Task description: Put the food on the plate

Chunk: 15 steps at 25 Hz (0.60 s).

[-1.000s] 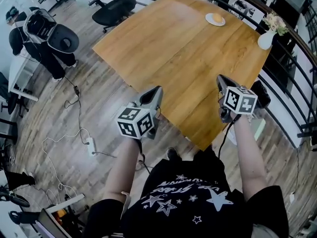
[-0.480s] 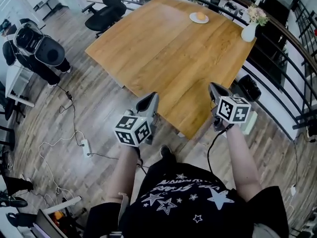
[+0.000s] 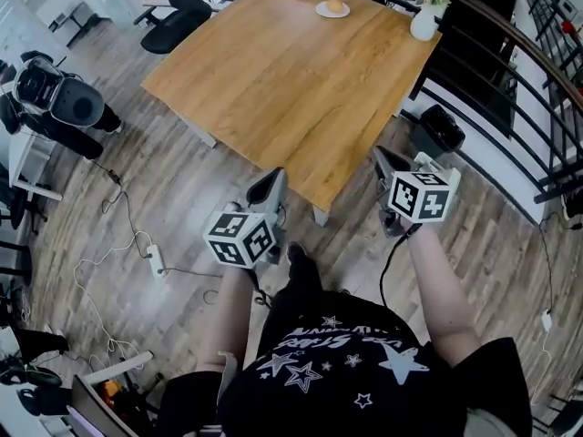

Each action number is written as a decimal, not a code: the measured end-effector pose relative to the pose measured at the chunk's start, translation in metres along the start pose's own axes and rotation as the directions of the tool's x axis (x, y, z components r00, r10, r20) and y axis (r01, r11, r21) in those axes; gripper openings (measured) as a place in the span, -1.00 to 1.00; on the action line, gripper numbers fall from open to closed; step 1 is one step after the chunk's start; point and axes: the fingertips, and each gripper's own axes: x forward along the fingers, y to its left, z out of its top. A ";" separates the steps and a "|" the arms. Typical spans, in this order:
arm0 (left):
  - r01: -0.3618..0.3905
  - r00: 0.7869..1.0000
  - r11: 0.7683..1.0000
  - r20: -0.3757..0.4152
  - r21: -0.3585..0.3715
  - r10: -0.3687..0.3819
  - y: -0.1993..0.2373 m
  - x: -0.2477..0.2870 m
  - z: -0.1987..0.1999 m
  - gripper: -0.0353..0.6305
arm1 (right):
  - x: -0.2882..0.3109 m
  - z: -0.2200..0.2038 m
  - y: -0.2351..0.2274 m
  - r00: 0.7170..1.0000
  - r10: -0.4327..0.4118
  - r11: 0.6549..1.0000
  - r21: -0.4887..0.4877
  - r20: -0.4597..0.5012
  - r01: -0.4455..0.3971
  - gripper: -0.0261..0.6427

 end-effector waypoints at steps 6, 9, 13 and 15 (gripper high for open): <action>-0.015 1.000 1.000 -0.004 0.003 0.015 -0.040 -0.018 -0.023 -0.89 | -0.046 -0.020 0.003 0.999 0.031 0.999 -0.037 -0.019 -0.032 -0.92; -0.031 1.000 1.000 -0.005 -0.002 0.031 -0.054 -0.027 -0.031 -0.89 | -0.065 -0.022 0.004 0.999 0.043 0.998 -0.048 -0.021 -0.044 -0.92; -0.049 0.999 0.999 -0.003 -0.013 0.049 -0.066 -0.042 -0.041 -0.89 | -0.086 -0.031 0.011 0.998 0.062 0.996 -0.066 -0.030 -0.064 -0.92; -0.057 0.998 0.998 -0.003 -0.017 0.057 -0.068 -0.052 -0.050 -0.89 | -0.093 -0.041 0.016 0.997 0.067 0.995 -0.070 -0.035 -0.070 -0.92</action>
